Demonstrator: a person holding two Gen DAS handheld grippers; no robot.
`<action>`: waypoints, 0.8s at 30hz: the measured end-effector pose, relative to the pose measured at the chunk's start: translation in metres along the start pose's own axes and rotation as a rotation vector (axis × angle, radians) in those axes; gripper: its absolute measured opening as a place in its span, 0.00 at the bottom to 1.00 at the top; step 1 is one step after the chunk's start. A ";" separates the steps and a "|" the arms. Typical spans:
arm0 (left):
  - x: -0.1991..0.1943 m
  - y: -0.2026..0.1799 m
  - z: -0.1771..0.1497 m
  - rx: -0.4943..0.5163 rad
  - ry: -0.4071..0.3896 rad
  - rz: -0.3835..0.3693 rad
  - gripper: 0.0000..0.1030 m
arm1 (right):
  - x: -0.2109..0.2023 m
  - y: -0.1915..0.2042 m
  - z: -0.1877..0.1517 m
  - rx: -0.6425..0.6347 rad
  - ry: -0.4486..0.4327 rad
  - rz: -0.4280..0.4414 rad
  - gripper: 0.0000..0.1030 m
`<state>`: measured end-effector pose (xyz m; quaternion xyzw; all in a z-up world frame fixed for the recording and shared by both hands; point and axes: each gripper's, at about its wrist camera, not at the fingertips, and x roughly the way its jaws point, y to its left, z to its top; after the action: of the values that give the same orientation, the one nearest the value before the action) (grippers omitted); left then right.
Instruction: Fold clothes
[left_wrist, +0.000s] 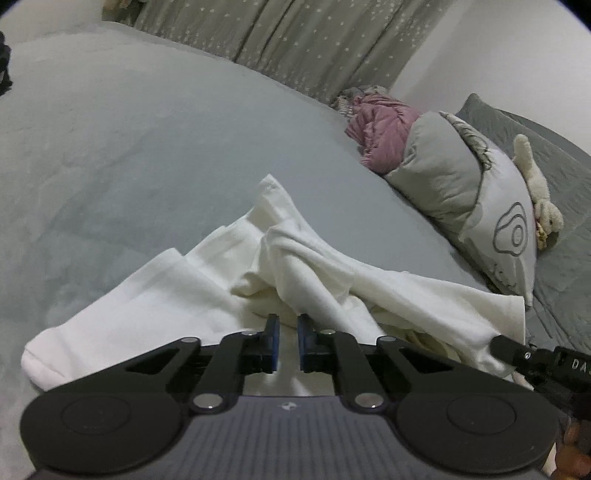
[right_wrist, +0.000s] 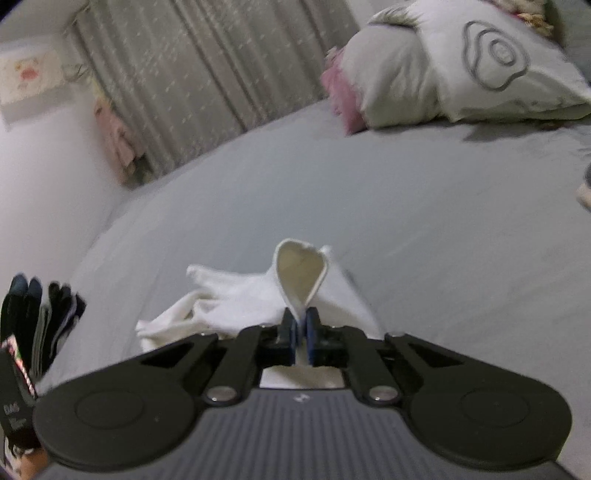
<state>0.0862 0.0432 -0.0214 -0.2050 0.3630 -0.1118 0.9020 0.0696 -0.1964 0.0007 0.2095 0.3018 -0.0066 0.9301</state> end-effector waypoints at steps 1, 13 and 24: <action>-0.002 -0.001 -0.001 0.007 -0.011 0.007 0.36 | -0.003 -0.005 0.003 0.006 -0.012 -0.011 0.04; -0.004 -0.017 -0.007 0.094 -0.027 -0.020 0.53 | -0.024 -0.049 0.007 -0.024 -0.040 -0.151 0.04; 0.005 -0.031 -0.012 0.153 -0.012 -0.034 0.58 | -0.038 -0.121 -0.012 -0.063 0.038 -0.362 0.04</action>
<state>0.0793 0.0107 -0.0185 -0.1424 0.3444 -0.1533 0.9152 0.0155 -0.3067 -0.0335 0.1227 0.3522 -0.1602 0.9139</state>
